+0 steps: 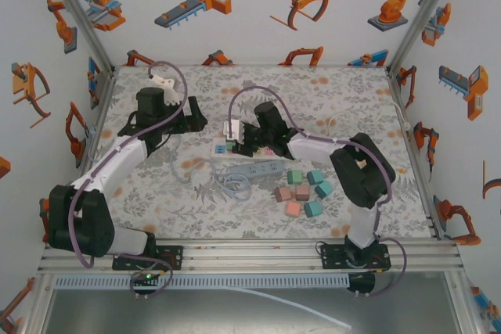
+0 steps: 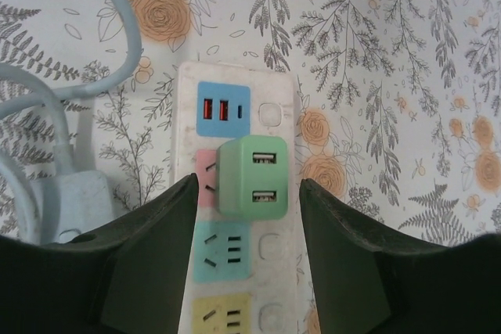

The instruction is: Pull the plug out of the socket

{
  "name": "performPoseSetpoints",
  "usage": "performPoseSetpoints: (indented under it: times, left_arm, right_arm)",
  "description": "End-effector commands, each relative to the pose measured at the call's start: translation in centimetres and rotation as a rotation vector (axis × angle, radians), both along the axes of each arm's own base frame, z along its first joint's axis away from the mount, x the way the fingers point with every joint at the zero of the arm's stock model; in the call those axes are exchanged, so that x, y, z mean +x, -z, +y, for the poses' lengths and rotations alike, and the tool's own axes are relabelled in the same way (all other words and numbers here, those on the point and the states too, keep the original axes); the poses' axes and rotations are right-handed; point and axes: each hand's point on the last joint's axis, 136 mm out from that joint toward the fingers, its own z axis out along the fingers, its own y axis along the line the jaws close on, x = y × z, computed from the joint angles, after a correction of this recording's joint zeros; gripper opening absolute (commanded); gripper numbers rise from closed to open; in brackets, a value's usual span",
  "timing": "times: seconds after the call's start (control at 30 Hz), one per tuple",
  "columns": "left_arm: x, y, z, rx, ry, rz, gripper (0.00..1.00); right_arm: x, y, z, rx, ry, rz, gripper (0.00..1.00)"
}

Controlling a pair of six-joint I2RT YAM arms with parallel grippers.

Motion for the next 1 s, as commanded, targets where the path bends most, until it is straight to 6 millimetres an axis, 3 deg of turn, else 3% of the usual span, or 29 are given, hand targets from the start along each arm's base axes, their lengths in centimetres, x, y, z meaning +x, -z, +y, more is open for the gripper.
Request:
performPoseSetpoints:
  times: [0.0,0.1,0.27,0.47,0.67,0.97]
  left_arm:
    - [0.0,1.3,0.4,-0.002,-0.051,0.113,0.97]
    - [0.2,2.4,0.6,0.011,-0.071,0.194,0.94]
    - [-0.1,4.7,-1.0,-0.011,-0.005,0.325,0.93]
    - [-0.6,7.7,-2.5,-0.004,0.038,0.464,0.9]
    - [-1.5,10.7,-3.7,0.117,0.036,0.519,0.83]
    - [-2.0,14.4,-4.4,0.258,-0.006,0.546,0.63]
  right_arm:
    - [0.7,-1.1,1.5,0.047,-0.007,0.003,0.52]
    - [0.9,-0.1,1.6,0.028,-0.004,0.023,0.51]
    - [0.8,1.1,1.6,-0.001,-0.002,0.072,0.45]
    - [0.6,1.5,1.4,-0.021,0.002,0.1,0.42]
    - [0.5,1.7,1.4,-0.031,0.001,0.115,0.4]
    - [-0.2,1.5,1.4,-0.022,-0.018,0.14,0.33]
